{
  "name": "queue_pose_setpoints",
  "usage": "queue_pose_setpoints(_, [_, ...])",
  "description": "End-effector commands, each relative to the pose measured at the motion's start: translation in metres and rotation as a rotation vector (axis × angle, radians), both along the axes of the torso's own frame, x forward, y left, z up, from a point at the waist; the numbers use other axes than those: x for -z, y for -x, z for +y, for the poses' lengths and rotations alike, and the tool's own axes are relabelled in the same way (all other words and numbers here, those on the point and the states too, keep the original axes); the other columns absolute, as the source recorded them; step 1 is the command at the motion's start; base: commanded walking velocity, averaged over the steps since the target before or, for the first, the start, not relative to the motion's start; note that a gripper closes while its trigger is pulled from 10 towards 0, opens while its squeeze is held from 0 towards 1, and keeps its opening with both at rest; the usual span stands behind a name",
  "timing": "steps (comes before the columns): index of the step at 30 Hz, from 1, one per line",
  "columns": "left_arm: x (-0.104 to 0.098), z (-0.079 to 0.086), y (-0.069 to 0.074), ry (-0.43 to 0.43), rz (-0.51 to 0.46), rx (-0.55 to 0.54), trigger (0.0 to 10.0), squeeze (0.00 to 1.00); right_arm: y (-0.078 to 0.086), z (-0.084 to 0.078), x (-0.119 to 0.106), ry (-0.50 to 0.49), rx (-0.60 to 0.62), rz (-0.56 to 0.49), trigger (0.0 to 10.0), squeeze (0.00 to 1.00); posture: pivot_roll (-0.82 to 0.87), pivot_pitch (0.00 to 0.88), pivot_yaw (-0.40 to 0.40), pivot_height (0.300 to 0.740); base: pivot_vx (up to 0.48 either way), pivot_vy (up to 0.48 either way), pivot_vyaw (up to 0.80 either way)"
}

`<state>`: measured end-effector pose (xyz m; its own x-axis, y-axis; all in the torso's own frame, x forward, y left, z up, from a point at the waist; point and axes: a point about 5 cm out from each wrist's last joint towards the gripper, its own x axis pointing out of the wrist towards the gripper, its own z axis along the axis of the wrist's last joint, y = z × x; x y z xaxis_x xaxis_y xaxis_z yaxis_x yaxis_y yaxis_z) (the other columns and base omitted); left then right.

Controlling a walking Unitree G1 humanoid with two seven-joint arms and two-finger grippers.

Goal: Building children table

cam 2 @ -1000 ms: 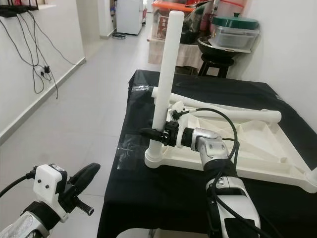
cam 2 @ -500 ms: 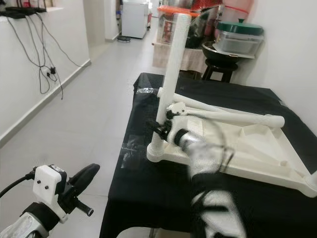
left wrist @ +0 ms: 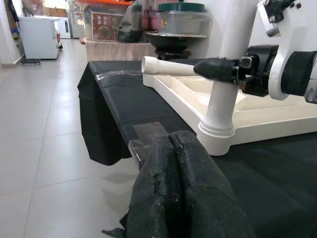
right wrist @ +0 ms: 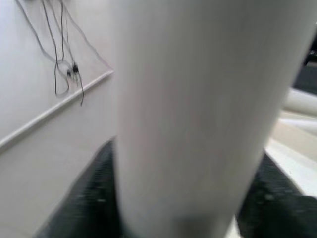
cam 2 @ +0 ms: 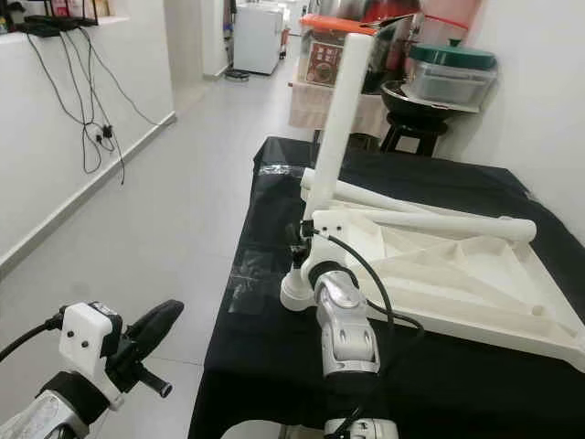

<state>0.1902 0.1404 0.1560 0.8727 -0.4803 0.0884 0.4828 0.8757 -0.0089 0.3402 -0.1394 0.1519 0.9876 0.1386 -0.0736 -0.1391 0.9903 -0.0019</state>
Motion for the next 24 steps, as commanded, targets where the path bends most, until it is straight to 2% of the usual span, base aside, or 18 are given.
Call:
queue_pose_setpoints(1, [0.002, -0.002, -0.001, 0.003, 0.014, 0.004, 10.0, 0.00, -0.001, -0.002, 0.000, -0.013, -0.006, 0.022, 10.0, 1.00, 0.02, 0.000, -0.100, 0.740, 0.000, 0.000, 0.00])
queue_pose_setpoints(6, [0.003, -0.002, -0.001, 0.003, 0.014, 0.004, 10.0, 0.00, -0.003, -0.001, -0.003, -0.041, -0.040, 0.035, 10.0, 1.00, 0.02, 0.000, -0.104, 0.740, 0.000, 0.000, 0.00])
queue_pose_setpoints(7, [0.003, -0.002, -0.001, 0.003, 0.014, 0.004, 10.0, 0.00, -0.009, -0.004, -0.005, -0.038, -0.085, 0.041, 10.0, 1.00, 0.02, 0.000, -0.105, 0.740, 0.000, 0.000, 0.00])
queue_pose_setpoints(8, [0.003, -0.003, -0.001, 0.003, 0.014, 0.004, 10.0, 0.00, -0.018, -0.007, -0.006, -0.078, -0.211, 0.065, 10.0, 0.36, 0.02, 0.000, -0.108, 0.740, 0.000, 0.000, 0.00])
queue_pose_setpoints(9, [0.003, -0.003, -0.002, 0.003, 0.014, 0.004, 10.0, 0.00, -0.023, -0.010, -0.008, -0.111, -0.295, 0.079, 10.0, 0.36, 0.02, 0.000, -0.108, 0.740, 0.000, 0.000, 0.00])
queue_pose_setpoints(10, [0.004, -0.003, -0.002, 0.003, 0.014, 0.004, 10.0, 0.00, -0.027, -0.011, -0.011, -0.151, -0.409, 0.086, 10.0, 0.00, 0.03, 0.000, -0.111, 0.740, 0.000, 0.000, 0.00])
queue_pose_setpoints(11, [0.004, -0.004, -0.002, 0.003, 0.015, 0.004, 10.0, 0.00, -0.027, -0.012, -0.013, -0.160, -0.512, 0.090, 10.0, 0.00, 0.03, 0.000, -0.111, 0.740, 0.000, 0.000, 0.00])
queue_pose_setpoints(12, [0.004, -0.004, -0.002, 0.003, 0.015, 0.004, 10.0, 0.00, -0.027, -0.012, -0.013, -0.160, -0.512, 0.090, 10.0, 0.00, 0.03, 0.000, -0.111, 0.740, 0.000, 0.000, 0.00])
queue_pose_setpoints(13, [0.005, -0.004, -0.002, 0.002, 0.017, 0.004, 10.0, 0.00, -0.028, -0.016, -0.016, -0.160, -0.667, 0.117, 10.0, 0.00, 0.04, 0.000, -0.117, 0.740, 0.000, 0.000, 0.00])
queue_pose_setpoints(14, [0.006, -0.003, -0.002, 0.002, 0.018, 0.004, 10.0, 0.00, -0.027, -0.017, -0.016, -0.148, -0.729, 0.129, 10.0, 0.00, 0.04, 0.000, -0.116, 0.740, 0.000, 0.000, 0.00])
queue_pose_setpoints(18, [0.007, -0.003, 0.000, 0.001, 0.022, 0.004, 10.0, 0.00, -0.027, -0.019, -0.018, -0.125, -0.824, 0.162, 10.0, 0.00, 0.04, 0.000, -0.110, 0.740, 0.000, 0.000, 0.00])
queue_pose_setpoints(20, [0.007, -0.003, 0.001, 0.000, 0.026, 0.005, 10.0, 0.00, -0.030, -0.021, -0.019, -0.135, -0.830, 0.182, 10.0, 0.00, 0.05, 0.000, -0.107, 0.740, 0.000, 0.000, 0.00])
queue_pose_setpoints(21, [0.008, -0.003, 0.001, 0.000, 0.028, 0.006, 10.0, 0.00, -0.031, -0.021, -0.020, -0.169, -0.832, 0.191, 8.2, 0.00, 0.06, 0.000, -0.104, 0.740, 0.000, 0.000, 0.00])
queue_pose_setpoints(24, [0.008, -0.003, 0.001, -0.001, 0.029, 0.006, 10.0, 0.00, -0.031, -0.022, -0.021, -0.194, -0.840, 0.198, 8.2, 0.00, 0.06, 0.000, -0.104, 0.740, 0.000, 0.000, 0.00])
